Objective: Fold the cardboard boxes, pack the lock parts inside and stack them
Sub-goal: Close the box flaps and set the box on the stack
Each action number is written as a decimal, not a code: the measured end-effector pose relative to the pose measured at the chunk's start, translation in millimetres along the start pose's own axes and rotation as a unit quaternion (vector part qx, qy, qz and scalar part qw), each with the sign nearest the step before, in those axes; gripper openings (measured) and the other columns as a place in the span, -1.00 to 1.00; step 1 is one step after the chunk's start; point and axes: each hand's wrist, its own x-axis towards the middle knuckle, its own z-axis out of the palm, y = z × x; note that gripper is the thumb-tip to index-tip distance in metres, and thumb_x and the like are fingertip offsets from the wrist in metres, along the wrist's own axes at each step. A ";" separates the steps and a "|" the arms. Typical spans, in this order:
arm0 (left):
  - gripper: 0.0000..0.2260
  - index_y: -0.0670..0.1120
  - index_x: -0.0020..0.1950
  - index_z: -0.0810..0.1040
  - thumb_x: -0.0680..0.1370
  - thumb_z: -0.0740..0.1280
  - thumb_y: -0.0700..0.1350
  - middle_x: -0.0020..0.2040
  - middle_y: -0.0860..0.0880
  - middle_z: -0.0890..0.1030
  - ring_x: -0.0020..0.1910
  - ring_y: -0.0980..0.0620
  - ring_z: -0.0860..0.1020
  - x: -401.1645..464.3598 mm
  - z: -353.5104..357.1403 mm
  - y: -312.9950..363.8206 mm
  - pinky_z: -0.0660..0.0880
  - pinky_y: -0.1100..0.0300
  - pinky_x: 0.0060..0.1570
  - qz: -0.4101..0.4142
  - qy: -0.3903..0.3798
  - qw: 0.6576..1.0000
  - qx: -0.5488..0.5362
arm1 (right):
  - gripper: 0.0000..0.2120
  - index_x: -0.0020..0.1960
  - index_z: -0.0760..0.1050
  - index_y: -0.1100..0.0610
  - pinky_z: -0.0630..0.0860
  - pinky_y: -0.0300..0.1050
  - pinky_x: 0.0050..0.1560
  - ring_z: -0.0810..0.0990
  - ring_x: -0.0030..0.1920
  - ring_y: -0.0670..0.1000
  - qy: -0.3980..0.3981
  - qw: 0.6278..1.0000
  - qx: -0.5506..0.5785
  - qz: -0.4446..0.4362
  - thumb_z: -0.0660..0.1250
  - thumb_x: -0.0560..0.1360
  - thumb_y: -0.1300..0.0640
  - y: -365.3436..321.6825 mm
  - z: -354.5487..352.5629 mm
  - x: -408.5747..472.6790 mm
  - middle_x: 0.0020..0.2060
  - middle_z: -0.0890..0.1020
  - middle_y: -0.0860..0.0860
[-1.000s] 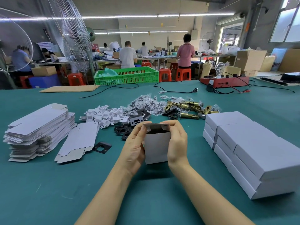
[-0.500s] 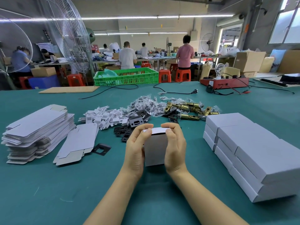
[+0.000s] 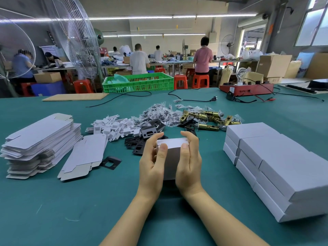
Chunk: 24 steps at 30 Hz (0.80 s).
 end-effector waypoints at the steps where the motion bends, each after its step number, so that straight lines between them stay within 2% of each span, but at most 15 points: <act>1: -0.78 0.14 0.19 0.49 0.56 0.22 0.01 -0.09 0.25 0.59 -0.15 0.26 0.53 0.2 0.2 -1.1 0.43 0.44 -0.13 0.002 0.009 1.000 0.010 | -0.72 0.19 0.33 -0.08 0.40 -0.23 0.00 0.48 -0.04 -0.08 0.001 1.000 -0.001 -0.001 -0.03 0.55 -0.05 0.4 0.0 -0.1 0.02 0.51 -0.14; 4: -0.79 0.19 0.18 0.47 0.57 0.22 0.03 -0.12 0.25 0.58 -0.16 0.24 0.53 1.1 0.8 -2.9 0.43 0.43 -0.14 0.013 0.026 0.999 0.037 | -0.75 0.20 0.34 -0.06 0.42 -0.21 0.00 0.49 -0.06 -0.05 0.003 1.000 -0.007 -0.002 0.02 0.57 0.02 1.8 0.1 0.1 -0.02 0.53 -0.02; 6: -0.80 0.22 0.18 0.48 0.58 0.21 0.02 -0.10 0.24 0.59 -0.14 0.24 0.52 1.7 1.9 -2.6 0.42 0.43 -0.11 0.020 0.026 0.998 0.048 | -0.77 0.21 0.35 -0.05 0.39 -0.31 0.02 0.48 -0.04 -0.14 0.006 1.000 -0.013 -0.011 0.06 0.59 0.13 2.3 0.0 0.6 -0.01 0.53 0.02; 9: -0.82 0.22 0.14 0.49 0.59 0.19 0.00 0.02 0.30 0.58 -0.05 0.27 0.51 2.5 2.5 -2.2 0.39 0.43 -0.01 0.030 0.024 0.997 0.063 | -0.76 0.16 0.37 -0.03 0.34 -0.40 0.05 0.45 -0.01 -0.25 0.014 0.999 -0.026 -0.027 0.09 0.58 0.22 2.8 1.0 1.3 -0.02 0.50 -0.06; 11: -0.83 0.21 0.09 0.52 0.59 0.19 -0.01 -0.01 0.30 0.59 -0.06 0.24 0.51 3.5 1.7 -2.4 0.38 0.42 0.00 0.028 0.023 0.998 0.057 | -0.79 0.12 0.36 -0.03 0.36 -0.33 0.06 0.46 -0.01 -0.18 0.020 0.999 -0.024 -0.022 0.09 0.57 0.21 2.8 2.1 0.8 -0.02 0.49 -0.10; 15: -0.85 0.19 0.03 0.55 0.59 0.21 -0.02 -0.09 0.23 0.59 -0.17 0.21 0.49 4.7 1.0 -2.8 0.39 0.40 -0.09 0.028 0.015 0.999 0.038 | -0.82 0.11 0.35 -0.02 0.41 -0.22 0.06 0.49 -0.01 -0.05 0.025 0.999 -0.018 -0.018 0.08 0.57 0.19 3.5 2.6 -0.2 -0.02 0.50 -0.06; 19: -0.83 0.18 0.01 0.56 0.58 0.22 -0.06 -0.06 0.24 0.62 -0.13 0.23 0.52 5.3 -0.1 -1.1 0.41 0.42 -0.08 0.027 0.013 0.999 0.029 | -0.82 0.09 0.35 -0.04 0.40 -0.27 0.06 0.48 -0.02 -0.08 0.026 0.999 -0.017 -0.018 0.09 0.57 0.19 3.6 2.5 0.1 -0.03 0.50 -0.08; 24: -0.84 0.10 0.02 0.57 0.57 0.22 -0.08 -0.04 0.18 0.64 -0.05 0.16 0.57 6.0 -3.5 -3.3 0.44 0.32 -0.02 0.034 0.007 0.998 0.044 | -0.78 0.06 0.33 -0.12 0.39 -0.30 0.04 0.48 -0.04 -0.13 0.019 1.000 -0.014 -0.019 0.09 0.58 0.19 4.8 1.4 0.8 -0.05 0.50 -0.10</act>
